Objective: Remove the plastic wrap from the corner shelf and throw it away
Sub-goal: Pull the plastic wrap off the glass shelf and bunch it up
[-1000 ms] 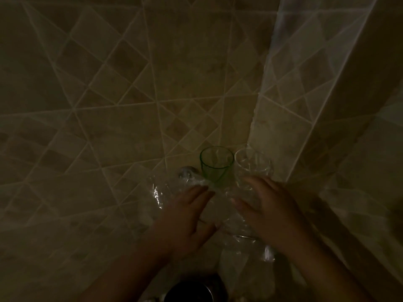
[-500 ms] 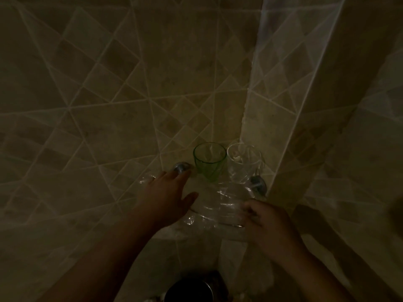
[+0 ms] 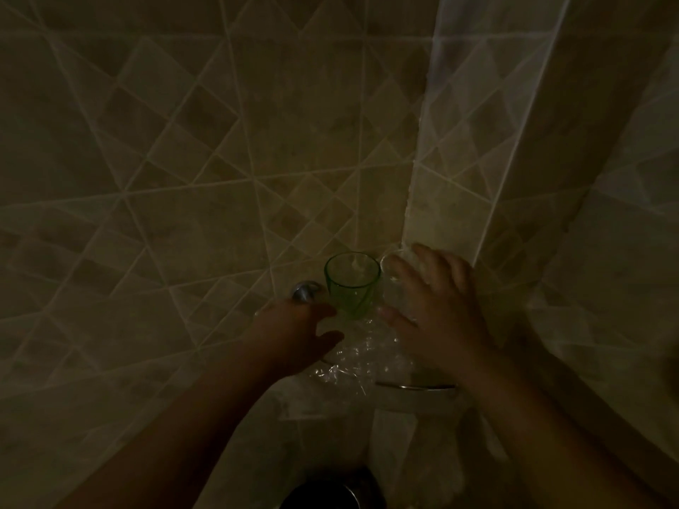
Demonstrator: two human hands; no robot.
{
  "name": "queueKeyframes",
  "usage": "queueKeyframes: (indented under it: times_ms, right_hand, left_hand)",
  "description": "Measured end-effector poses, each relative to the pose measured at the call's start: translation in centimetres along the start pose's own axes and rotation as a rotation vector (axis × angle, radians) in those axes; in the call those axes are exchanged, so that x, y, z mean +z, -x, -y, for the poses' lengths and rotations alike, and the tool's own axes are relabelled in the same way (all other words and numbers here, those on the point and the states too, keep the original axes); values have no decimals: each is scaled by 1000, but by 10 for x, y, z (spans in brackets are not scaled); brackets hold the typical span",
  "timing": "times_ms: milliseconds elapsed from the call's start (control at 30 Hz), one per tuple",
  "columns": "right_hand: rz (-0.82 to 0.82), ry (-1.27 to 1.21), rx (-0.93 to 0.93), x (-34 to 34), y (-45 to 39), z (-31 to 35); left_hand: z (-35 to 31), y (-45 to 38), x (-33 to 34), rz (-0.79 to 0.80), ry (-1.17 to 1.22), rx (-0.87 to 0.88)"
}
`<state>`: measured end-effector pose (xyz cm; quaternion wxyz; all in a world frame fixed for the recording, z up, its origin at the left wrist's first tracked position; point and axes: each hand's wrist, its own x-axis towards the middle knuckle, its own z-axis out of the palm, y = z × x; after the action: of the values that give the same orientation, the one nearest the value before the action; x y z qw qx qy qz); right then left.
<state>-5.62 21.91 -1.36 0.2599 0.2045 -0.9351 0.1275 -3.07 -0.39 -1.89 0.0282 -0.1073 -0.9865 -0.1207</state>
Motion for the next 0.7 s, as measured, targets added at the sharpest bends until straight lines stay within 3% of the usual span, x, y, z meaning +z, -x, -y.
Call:
queueKeyframes:
  times_ms: [133, 233, 333, 500, 700]
  right_hand:
    - [394, 137, -92, 9, -23, 11]
    - [427, 128, -71, 13, -28, 7]
    - [450, 92, -54, 13, -31, 4]
    - [511, 68, -8, 13, -38, 4]
    - [557, 22, 27, 7, -37, 5]
  left_hand:
    - [-9, 7, 4, -7, -33, 30]
    - [-20, 23, 13, 57, -52, 52]
    - [-27, 30, 16, 10, -173, 106]
    - [-25, 43, 4, -77, -106, 172]
    - [-23, 68, -13, -48, -57, 159]
